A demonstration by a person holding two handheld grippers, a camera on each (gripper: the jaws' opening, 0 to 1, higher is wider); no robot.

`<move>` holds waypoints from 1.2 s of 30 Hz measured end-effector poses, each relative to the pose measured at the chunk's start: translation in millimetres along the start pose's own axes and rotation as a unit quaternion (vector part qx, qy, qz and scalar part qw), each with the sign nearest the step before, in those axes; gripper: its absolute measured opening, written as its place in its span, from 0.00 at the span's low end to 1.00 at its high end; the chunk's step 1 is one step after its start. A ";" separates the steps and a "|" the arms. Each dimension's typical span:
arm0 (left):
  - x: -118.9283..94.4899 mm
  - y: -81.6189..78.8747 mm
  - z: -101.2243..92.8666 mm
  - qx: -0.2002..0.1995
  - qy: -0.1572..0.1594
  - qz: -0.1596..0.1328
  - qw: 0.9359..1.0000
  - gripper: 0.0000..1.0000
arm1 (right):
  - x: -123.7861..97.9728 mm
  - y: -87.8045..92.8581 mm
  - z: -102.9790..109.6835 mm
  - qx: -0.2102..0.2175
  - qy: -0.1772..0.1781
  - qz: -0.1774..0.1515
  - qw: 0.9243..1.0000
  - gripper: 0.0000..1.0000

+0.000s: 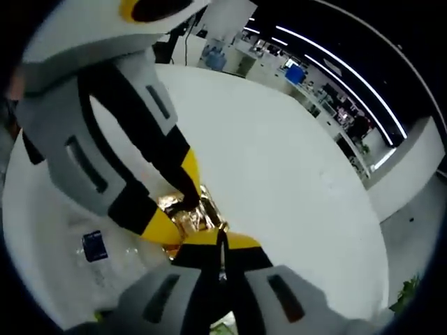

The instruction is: Arrange the skincare products in the storage area until every visible bottle or jar stands upright without overlapping.

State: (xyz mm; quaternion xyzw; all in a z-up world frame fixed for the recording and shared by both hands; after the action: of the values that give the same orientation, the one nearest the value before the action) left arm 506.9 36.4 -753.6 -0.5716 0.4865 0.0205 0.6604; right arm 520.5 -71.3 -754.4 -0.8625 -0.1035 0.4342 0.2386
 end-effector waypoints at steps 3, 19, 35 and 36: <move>-0.1 0.1 -0.4 -0.002 -0.002 0.000 1.000 0.20 | -0.2 -1.5 1.9 -0.080 0.005 -0.010 0.997 0.02; 0.1 -0.7 -1.8 -0.003 -0.004 0.000 1.000 0.20 | -26.9 15.2 -9.2 -0.048 0.046 -0.013 0.998 0.25; -0.5 -3.5 -3.4 -0.001 -0.009 0.011 1.000 0.21 | -66.0 22.9 1.0 0.018 0.040 -0.026 0.999 0.32; -0.7 -3.5 -3.7 -0.002 -0.008 0.012 1.000 0.21 | -67.5 23.6 3.0 0.021 0.037 -0.027 0.999 0.33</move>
State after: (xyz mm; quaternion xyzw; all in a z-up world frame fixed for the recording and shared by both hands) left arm 506.3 32.7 -750.1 -0.5667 0.4875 0.0339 0.6634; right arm 476.8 -116.8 -720.5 -0.8696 -0.1090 0.3977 0.2715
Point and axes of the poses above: the point that each gripper's makers call its tool centre point, and the gripper's own axes: x roughly forward along the fingers, z roughly to its left, y roughly out of its underside, the point moved 10 cm from there along -x, roughly backward along the fingers, and after that the axes turned 8 degrees about -x, right-handed, at the moved point
